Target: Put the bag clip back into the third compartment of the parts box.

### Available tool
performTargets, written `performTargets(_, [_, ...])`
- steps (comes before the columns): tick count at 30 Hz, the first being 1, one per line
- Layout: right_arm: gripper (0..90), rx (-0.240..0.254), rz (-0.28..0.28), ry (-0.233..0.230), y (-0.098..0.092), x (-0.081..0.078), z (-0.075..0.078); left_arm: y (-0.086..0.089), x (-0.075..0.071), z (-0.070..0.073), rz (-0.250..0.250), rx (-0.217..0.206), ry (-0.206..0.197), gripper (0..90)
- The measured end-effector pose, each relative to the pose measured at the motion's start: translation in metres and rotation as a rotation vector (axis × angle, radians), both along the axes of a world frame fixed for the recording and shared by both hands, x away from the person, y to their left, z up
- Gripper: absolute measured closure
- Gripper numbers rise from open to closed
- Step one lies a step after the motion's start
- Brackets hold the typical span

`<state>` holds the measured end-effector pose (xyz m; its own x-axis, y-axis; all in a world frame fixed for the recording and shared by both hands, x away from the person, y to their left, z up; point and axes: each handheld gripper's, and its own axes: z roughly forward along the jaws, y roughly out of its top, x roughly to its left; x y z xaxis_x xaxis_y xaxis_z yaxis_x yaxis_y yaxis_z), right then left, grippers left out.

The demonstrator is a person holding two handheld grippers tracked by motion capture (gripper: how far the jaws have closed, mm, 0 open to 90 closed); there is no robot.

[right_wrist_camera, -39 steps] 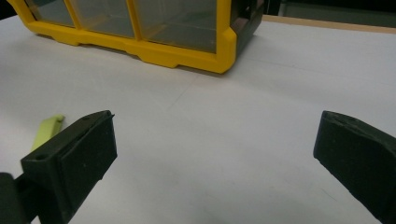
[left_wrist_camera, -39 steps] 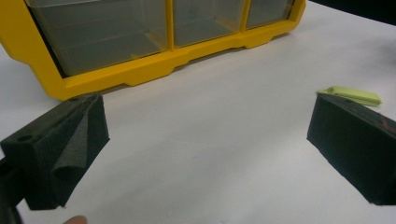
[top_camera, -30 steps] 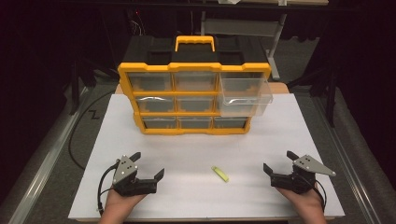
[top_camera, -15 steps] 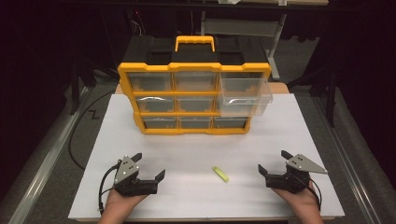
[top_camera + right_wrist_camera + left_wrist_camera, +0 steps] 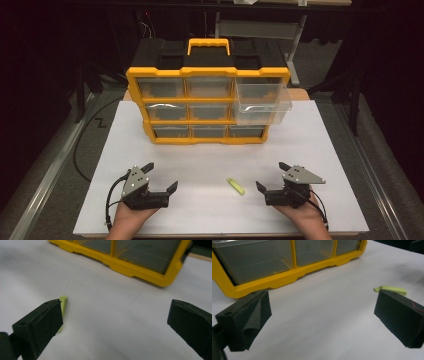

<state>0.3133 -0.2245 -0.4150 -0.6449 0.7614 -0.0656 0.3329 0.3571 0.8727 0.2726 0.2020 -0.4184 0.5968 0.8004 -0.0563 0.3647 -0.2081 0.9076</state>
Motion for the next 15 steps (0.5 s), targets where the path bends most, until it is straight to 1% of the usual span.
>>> performTargets(2, [2.3,-0.010,0.025,0.016,0.010,-0.001,-0.001,-0.001,0.000,0.000,-0.005,-0.001,0.003,1.0])
performTargets(5, [4.5,-0.026,0.071,0.034,0.024,-0.003,-0.002,-0.002,-0.001,-0.001,0.000,-0.006,-0.009,0.9])
performTargets(6, [7.1,-0.030,0.098,0.047,0.034,-0.004,-0.003,-0.002,-0.001,-0.001,-0.011,-0.012,-0.010,0.9])
performTargets(7, [7.1,-0.030,0.098,0.047,0.034,-0.004,-0.003,-0.002,-0.001,-0.001,-0.011,-0.012,-0.010,0.8])
performTargets(8, [11.3,-0.007,0.128,0.071,0.042,-0.005,-0.004,-0.002,-0.001,-0.001,-0.014,-0.015,-0.016,0.6])
performTargets(9, [11.3,-0.007,0.128,0.071,0.042,-0.005,-0.004,-0.002,-0.001,-0.001,-0.014,-0.015,-0.016,0.6])
performTargets(10, [14.8,0.015,0.161,0.093,0.047,-0.006,-0.005,-0.002,-0.001,-0.001,-0.019,-0.020,-0.016,0.5])
performTargets(11, [14.8,0.015,0.161,0.093,0.047,-0.006,-0.005,-0.002,-0.002,-0.001,-0.021,-0.023,-0.023,0.5])
performTargets(12, [18.5,0.012,0.195,0.106,0.052,-0.007,-0.007,-0.003,-0.003,-0.002,-0.016,-0.040,-0.041,0.4])
performTargets(13, [18.5,0.012,0.195,0.106,0.052,-0.007,-0.007,-0.003,-0.003,-0.002,-0.016,-0.040,-0.041,0.4])
performTargets(14, [28.9,-0.018,0.214,0.100,0.056,-0.010,-0.007,-0.004,-0.004,-0.003,-0.018,-0.062,-0.054,0.4])
performTargets(15, [35.6,-0.025,0.222,0.097,0.057,-0.012,-0.008,-0.004,-0.004,-0.003,-0.018,-0.062,-0.054,0.4])
